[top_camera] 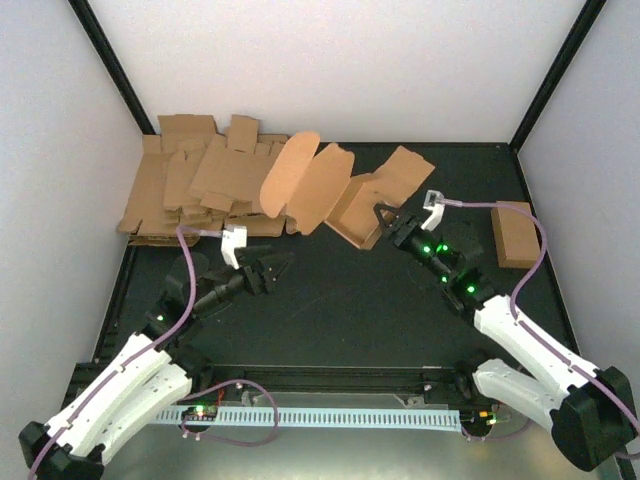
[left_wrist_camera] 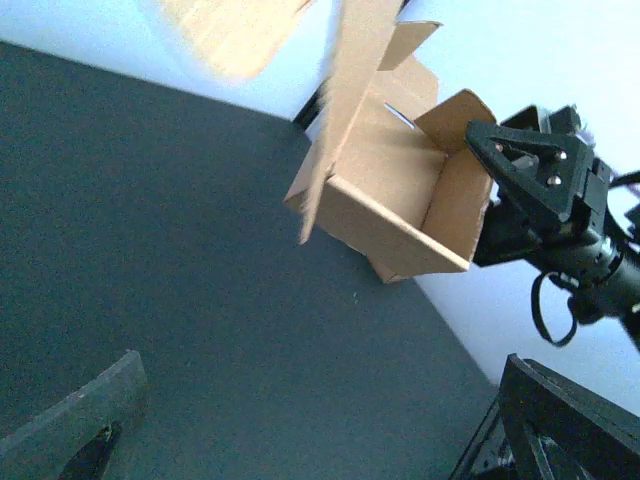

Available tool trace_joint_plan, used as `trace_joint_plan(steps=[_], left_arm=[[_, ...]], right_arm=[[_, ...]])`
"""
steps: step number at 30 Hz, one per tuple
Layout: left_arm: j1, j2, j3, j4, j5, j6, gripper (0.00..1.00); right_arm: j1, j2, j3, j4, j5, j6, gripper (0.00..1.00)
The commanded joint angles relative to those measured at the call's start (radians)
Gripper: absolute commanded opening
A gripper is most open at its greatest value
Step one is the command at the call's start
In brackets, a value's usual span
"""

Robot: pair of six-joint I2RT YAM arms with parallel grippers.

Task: Fold the paper box

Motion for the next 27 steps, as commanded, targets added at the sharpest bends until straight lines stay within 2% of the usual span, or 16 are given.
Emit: trace_joint_plan(steps=[1,3,7,13,22,27], left_arm=[[-0.021,0.072,-0.044,0.340,-0.020,-0.072,0.99],[-0.047,0.142,-0.027,0.450,-0.035,-0.032,0.99],[-0.108,0.259,0.047,0.529,-0.125,0.062,0.97],[-0.149,0.346,0.051,0.776,-0.183,0.142,0.89],[-0.202,0.427,0.119,0.790,-0.176,0.356,0.88],[-0.256,0.390,0.069,0.776,-0.204,0.594,0.89]], right_arm=[[-0.001,-0.039,-0.022,0.211,0.116,0.147,0.51],[0.000,-0.040,-0.026,0.233,0.122,0.169,0.51],[-0.001,-0.030,-0.039,0.289,0.124,0.214,0.51],[-0.001,-0.020,-0.031,0.283,0.121,0.246,0.51],[-0.001,-0.037,-0.022,0.221,0.116,0.261,0.52],[-0.001,-0.047,0.002,0.133,0.118,0.258,0.53]])
